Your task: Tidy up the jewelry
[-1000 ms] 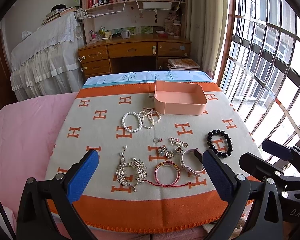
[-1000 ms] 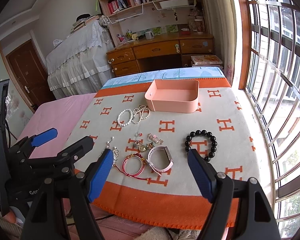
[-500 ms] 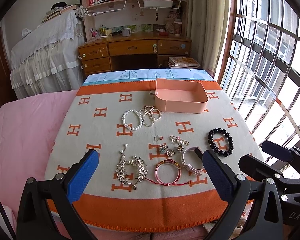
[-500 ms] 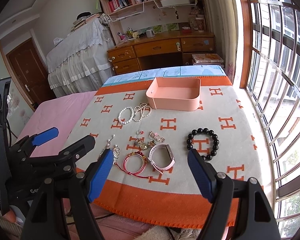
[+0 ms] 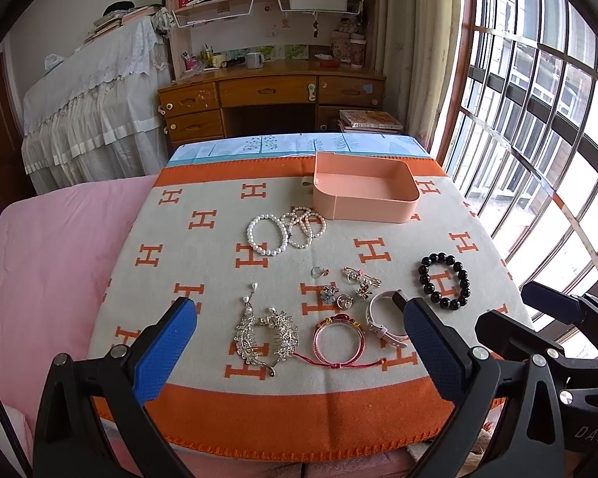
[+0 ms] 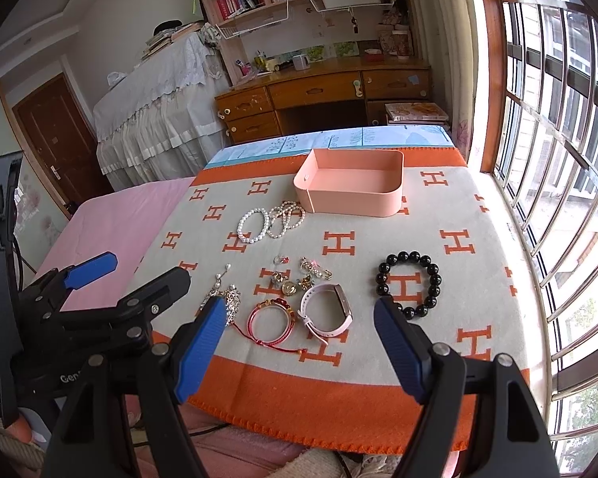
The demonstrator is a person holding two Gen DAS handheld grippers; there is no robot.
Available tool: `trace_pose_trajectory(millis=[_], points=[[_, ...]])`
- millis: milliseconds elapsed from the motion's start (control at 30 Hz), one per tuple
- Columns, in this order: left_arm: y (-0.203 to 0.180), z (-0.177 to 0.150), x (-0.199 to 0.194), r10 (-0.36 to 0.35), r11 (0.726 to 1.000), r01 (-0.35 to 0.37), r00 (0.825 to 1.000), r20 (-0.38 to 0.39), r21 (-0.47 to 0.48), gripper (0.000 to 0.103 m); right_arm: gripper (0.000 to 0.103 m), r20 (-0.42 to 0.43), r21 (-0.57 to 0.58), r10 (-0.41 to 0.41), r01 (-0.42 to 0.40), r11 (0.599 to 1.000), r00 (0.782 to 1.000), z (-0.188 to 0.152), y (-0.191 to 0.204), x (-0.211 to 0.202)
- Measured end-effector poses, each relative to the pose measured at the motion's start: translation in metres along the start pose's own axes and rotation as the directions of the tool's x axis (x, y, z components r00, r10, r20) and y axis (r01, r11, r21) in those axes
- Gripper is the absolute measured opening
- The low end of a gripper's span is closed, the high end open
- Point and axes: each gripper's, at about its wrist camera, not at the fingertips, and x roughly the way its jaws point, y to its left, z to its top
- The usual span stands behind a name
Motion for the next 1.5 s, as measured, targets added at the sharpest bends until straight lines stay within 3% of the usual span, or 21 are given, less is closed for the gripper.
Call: trace_pose_trajectory(millis=[733, 1133, 1333, 1500], points=[[0.005, 0.011, 0.033, 0.004, 1.000, -0.004, 0.997, -0.074, -0.002, 0.102, 0.077, -0.053, 0.004, 0.040, -0.040, 0.999, 0.998, 0.011, -0.005, 0.028], [0.009, 0.025, 0.067, -0.044, 0.998, 0.038, 0.990, -0.137, -0.047, 0.102, 0.077, -0.088, 0.050, 0.063, -0.059, 0.997, 0.994, 0.023, -0.026, 0.046], [0.022, 0.048, 0.088, -0.140, 0.990, 0.132, 0.970, -0.199, -0.052, 0.102, 0.077, -0.072, 0.057, 0.046, -0.042, 0.997, 0.996, 0.038, -0.041, 0.048], [0.044, 0.075, 0.104, -0.104, 0.994, 0.096, 0.972, -0.212, -0.046, 0.102, 0.077, -0.056, 0.062, 0.018, -0.014, 0.998, 0.998, 0.060, -0.058, 0.054]])
